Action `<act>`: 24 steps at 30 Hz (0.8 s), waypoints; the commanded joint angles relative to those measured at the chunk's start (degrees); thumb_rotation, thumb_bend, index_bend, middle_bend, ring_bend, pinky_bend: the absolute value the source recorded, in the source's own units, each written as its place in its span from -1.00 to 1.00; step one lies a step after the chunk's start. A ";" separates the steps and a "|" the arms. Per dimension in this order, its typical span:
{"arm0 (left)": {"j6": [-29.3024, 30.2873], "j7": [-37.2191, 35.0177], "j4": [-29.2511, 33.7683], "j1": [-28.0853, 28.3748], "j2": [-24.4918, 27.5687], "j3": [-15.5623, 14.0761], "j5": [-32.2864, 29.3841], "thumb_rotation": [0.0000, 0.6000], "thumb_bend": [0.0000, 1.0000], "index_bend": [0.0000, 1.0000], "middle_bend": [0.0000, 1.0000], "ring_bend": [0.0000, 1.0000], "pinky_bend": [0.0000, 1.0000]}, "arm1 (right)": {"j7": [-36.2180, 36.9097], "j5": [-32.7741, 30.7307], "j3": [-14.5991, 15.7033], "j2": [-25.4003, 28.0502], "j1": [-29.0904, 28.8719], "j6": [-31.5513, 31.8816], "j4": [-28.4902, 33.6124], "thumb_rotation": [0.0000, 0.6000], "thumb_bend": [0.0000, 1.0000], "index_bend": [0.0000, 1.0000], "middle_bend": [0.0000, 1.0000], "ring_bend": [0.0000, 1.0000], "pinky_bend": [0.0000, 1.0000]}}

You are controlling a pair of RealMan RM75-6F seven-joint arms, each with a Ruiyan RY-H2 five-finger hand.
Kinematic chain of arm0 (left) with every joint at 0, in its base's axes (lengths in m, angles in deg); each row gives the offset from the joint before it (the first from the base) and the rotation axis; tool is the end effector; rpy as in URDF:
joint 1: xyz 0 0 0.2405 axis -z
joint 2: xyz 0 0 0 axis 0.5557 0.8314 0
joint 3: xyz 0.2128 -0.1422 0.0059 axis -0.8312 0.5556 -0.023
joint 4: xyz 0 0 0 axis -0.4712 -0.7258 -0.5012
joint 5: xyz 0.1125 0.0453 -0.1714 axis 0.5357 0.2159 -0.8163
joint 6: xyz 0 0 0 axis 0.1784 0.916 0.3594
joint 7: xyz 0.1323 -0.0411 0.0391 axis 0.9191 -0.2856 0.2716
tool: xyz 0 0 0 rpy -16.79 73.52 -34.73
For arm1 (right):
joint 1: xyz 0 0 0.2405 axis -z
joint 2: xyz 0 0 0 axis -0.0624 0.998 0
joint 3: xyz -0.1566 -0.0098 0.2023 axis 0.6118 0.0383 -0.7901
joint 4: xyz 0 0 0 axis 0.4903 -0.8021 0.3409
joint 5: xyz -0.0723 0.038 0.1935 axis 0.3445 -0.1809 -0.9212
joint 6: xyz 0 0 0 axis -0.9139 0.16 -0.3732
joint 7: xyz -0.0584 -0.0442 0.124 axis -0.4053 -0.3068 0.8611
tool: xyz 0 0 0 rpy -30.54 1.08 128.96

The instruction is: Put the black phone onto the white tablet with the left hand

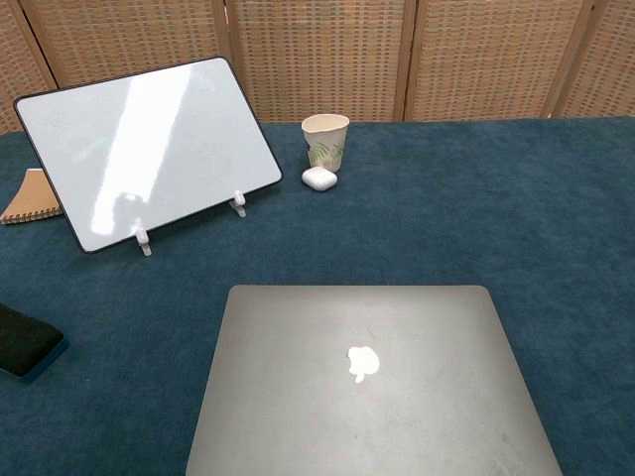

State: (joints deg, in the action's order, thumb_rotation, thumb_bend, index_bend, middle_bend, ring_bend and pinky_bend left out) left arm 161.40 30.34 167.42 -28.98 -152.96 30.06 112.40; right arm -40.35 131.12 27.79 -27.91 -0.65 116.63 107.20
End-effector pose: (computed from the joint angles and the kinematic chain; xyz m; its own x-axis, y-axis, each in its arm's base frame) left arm -0.2952 0.1681 0.1388 0.4134 0.0792 0.9071 0.9090 -0.0948 -0.4059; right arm -0.3252 -0.1896 0.1763 0.3941 0.1042 0.9131 -0.9184 0.0063 0.3957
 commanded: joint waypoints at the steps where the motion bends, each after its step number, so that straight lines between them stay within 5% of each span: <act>1: -9.12 -2.07 -5.31 5.00 -1.51 -1.89 1.57 1.00 -1.00 -1.00 -1.00 -1.00 -1.00 | -0.22 -0.06 0.01 -0.05 -0.06 -0.14 0.06 1.00 -1.00 -1.00 -1.00 -1.00 -1.00; 11: -21.31 -12.05 -14.71 13.64 -5.51 -3.95 4.45 1.00 -1.00 -0.90 -1.00 -1.00 -0.93 | -0.56 -0.84 -0.13 -0.10 -0.20 -0.88 0.16 1.00 -1.00 -1.00 -1.00 -1.00 -1.00; 24: -22.59 -11.70 -20.86 15.05 -11.58 -4.71 3.21 1.00 -0.95 -0.66 -0.84 -0.90 -0.75 | 0.34 -1.01 -0.20 0.33 -0.15 -1.03 0.32 1.00 -1.00 -1.00 -1.00 -1.00 -1.00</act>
State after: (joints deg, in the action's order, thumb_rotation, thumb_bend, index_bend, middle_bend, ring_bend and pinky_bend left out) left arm 138.89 18.43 146.94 -14.10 -164.13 25.27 115.89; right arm -40.03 130.11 27.59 -27.59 -0.81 115.59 107.51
